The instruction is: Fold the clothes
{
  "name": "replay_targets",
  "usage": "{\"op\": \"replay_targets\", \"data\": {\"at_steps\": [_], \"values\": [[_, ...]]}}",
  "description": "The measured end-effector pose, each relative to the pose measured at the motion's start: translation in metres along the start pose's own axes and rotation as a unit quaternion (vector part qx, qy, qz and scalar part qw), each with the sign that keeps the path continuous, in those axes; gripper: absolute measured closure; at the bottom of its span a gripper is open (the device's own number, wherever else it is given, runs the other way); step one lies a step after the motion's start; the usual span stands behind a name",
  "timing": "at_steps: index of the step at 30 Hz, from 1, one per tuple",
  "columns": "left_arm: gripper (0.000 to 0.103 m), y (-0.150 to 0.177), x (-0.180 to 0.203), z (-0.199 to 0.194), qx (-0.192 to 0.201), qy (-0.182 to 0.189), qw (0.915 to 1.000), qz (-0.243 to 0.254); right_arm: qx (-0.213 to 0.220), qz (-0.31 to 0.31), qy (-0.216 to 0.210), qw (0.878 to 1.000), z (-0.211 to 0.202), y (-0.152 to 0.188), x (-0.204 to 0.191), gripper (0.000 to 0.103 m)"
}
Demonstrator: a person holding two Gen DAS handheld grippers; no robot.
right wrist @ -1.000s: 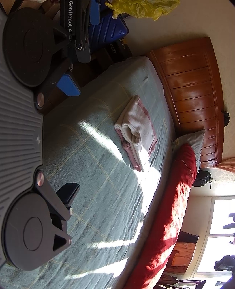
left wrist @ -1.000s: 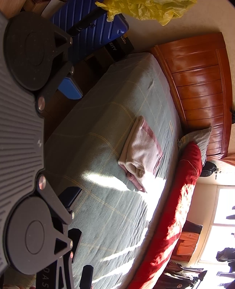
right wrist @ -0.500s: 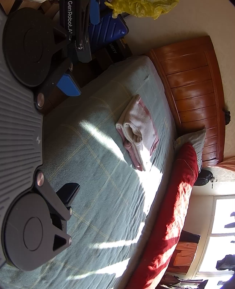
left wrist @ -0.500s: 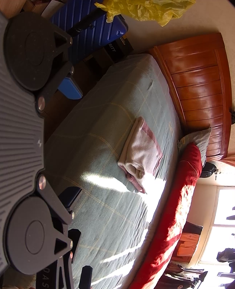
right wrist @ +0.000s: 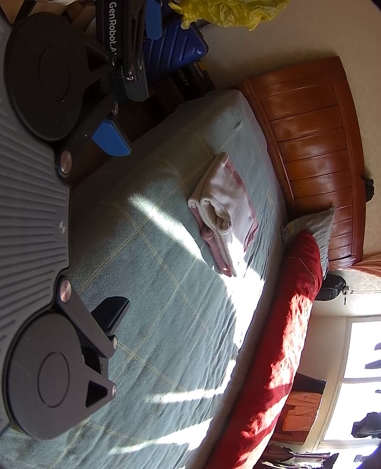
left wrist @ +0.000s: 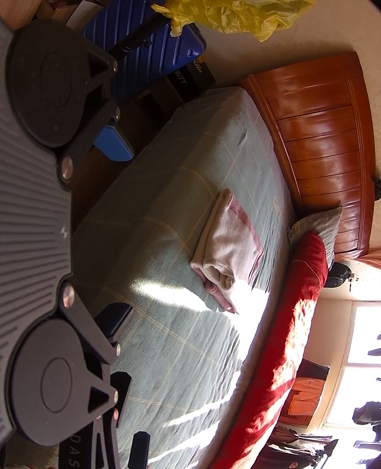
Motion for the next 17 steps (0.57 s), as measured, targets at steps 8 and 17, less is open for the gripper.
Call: {"op": "replay_targets", "data": {"at_steps": [8,17], "values": [[0.001,-0.0011,0.0001,0.0007,0.0,0.0,1.0,0.001,0.001,0.001,0.0,1.0,0.0002,-0.0014,0.0012,0.0],[0.001,-0.0017,0.0003,0.0002,-0.001,0.001,1.0,0.0,0.0,0.002,0.001,1.0,-0.0006,-0.0004,0.0021,0.0]]}}
Point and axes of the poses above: each gripper's, at about its wrist camera, not at the fingertips, and z roughly the way its jaws point, x to its right, y to its underside, the point moved 5 cm from there along z, roughly the way its jaws point, and after that the axes turned 1 degree about -z, right-handed, at the moved point
